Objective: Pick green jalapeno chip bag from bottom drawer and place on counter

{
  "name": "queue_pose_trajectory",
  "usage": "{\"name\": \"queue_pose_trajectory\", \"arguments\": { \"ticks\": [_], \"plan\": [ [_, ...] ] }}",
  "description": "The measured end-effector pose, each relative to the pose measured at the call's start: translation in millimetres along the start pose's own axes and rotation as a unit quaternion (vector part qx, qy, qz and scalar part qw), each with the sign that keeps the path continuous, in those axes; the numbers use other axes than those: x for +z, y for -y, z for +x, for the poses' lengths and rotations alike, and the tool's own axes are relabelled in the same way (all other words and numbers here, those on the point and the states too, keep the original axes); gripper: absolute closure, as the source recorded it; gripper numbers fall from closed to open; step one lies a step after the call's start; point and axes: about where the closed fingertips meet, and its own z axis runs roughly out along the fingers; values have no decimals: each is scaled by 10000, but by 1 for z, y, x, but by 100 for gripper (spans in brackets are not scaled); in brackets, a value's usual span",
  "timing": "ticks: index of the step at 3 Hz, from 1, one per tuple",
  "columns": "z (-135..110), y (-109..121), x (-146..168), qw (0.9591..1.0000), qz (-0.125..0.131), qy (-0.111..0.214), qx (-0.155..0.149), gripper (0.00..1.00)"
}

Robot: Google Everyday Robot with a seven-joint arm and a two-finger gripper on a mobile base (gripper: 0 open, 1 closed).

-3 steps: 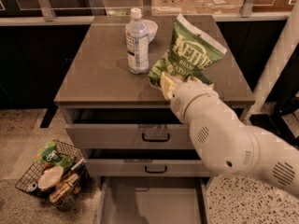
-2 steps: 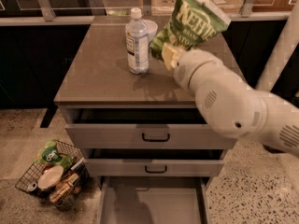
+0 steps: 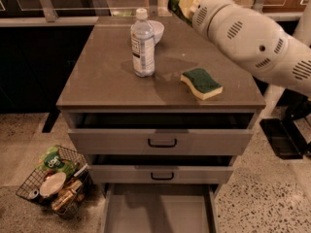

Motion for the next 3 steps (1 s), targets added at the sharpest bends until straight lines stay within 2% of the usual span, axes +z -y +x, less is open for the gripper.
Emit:
{"name": "queue_pose_trajectory", "arguments": {
  "ticks": [1, 2, 3],
  "plan": [
    [15, -30, 48, 9984, -215, -174, 484, 100],
    [13, -55, 88, 9939, -500, -203, 966, 100],
    [11, -82, 96, 9876, -898, -235, 1269, 100]
  ]
}}
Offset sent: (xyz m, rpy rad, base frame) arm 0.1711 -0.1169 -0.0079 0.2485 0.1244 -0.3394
